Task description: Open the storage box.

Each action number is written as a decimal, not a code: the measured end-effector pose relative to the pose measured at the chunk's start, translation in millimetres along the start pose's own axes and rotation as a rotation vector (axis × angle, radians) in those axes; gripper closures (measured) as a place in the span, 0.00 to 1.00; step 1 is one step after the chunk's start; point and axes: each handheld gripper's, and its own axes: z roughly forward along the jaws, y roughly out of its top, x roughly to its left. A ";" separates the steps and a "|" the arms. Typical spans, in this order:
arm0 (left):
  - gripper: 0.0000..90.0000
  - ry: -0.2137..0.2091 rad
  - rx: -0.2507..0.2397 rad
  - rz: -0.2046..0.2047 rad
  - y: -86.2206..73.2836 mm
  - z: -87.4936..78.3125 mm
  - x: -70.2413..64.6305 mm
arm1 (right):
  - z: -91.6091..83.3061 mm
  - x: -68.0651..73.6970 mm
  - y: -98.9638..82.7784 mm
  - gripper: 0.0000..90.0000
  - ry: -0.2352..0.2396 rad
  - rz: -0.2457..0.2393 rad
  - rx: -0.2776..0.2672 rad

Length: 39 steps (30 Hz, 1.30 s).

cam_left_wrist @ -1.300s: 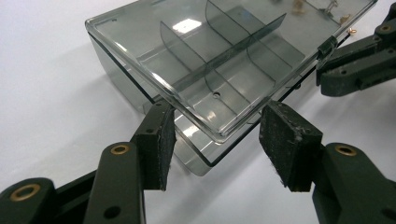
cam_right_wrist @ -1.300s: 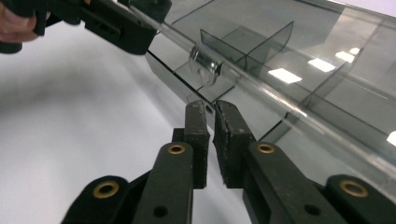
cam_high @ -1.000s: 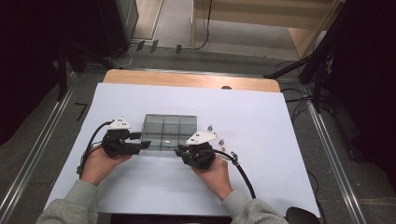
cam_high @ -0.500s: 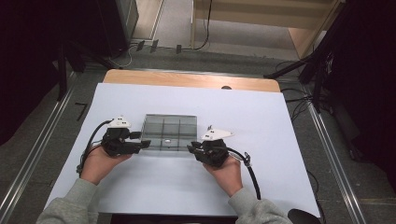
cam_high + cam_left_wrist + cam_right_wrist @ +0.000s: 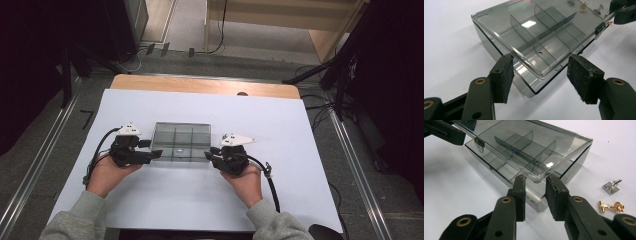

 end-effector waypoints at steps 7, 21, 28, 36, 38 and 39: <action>0.43 -0.005 -0.024 -0.021 2.5 -1.2 1.1 | -3.3 -1.9 4.8 0.77 0.005 0.013 -0.016; 0.38 0.016 -0.048 -0.036 9.4 -3.0 1.8 | -5.6 -5.3 18.0 0.72 -0.020 0.000 -0.007; 0.37 0.032 -0.049 -0.031 13.8 -2.8 4.3 | -6.2 -5.8 22.8 0.70 -0.032 -0.011 -0.018; 0.37 0.041 -0.067 -0.033 20.6 -2.6 5.7 | -8.7 -8.1 30.4 0.69 -0.036 -0.048 -0.029; 0.37 0.042 -0.066 -0.028 22.0 -2.5 5.9 | -7.8 -8.3 33.7 0.69 -0.037 -0.057 -0.029; 0.37 0.045 -0.070 -0.023 24.2 -2.3 6.2 | -7.6 -8.5 34.8 0.69 -0.037 -0.063 -0.032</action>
